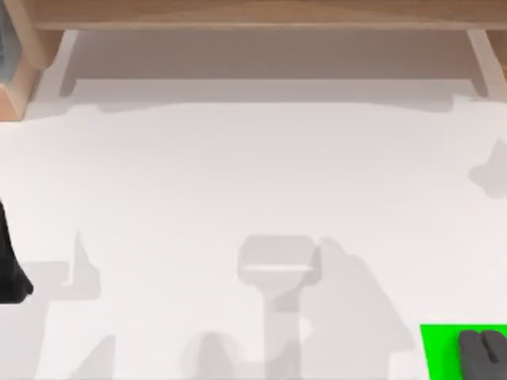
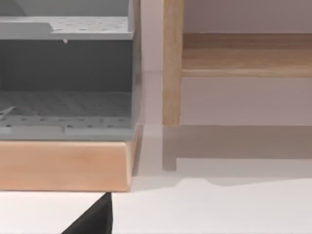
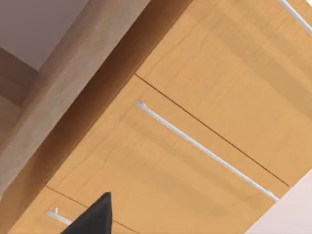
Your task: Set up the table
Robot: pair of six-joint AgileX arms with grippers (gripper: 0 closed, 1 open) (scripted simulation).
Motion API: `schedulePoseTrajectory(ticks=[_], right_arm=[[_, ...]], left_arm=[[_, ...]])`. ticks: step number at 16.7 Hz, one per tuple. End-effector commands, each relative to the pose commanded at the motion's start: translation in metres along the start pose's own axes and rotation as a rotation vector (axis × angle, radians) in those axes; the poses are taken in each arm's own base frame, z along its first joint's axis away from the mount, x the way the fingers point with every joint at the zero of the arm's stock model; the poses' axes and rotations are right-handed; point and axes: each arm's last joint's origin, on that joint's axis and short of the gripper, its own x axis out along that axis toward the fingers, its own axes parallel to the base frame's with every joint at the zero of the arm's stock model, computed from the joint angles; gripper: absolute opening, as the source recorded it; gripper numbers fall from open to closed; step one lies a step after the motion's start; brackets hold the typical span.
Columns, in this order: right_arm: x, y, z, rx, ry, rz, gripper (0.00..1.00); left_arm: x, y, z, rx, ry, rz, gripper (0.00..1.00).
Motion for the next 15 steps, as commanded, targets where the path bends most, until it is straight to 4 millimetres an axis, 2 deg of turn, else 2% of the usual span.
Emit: schedulePoseTrajectory(ticks=[3, 6, 8, 11, 15], right_arm=[[-0.06, 0.015, -0.009, 0.232, -0.045, 0.029, 1.0], [-0.095, 0.038, -0.033, 0.438, -0.049, 0.08, 1.0], [-0.106, 0.054, -0.05, 0.549, -0.032, 0.117, 1.0], [-0.113, 0.071, -0.068, 0.66, 0.001, 0.157, 1.0], [-0.114, 0.076, -0.073, 0.686, 0.012, 0.168, 1.0]], left_arm=[[0.0, 0.0, 0.0, 0.0, 0.0, 0.0, 1.0], [0.0, 0.0, 0.0, 0.0, 0.0, 0.0, 1.0], [0.0, 0.0, 0.0, 0.0, 0.0, 0.0, 1.0], [0.0, 0.0, 0.0, 0.0, 0.0, 0.0, 1.0], [0.0, 0.0, 0.0, 0.0, 0.0, 0.0, 1.0]])
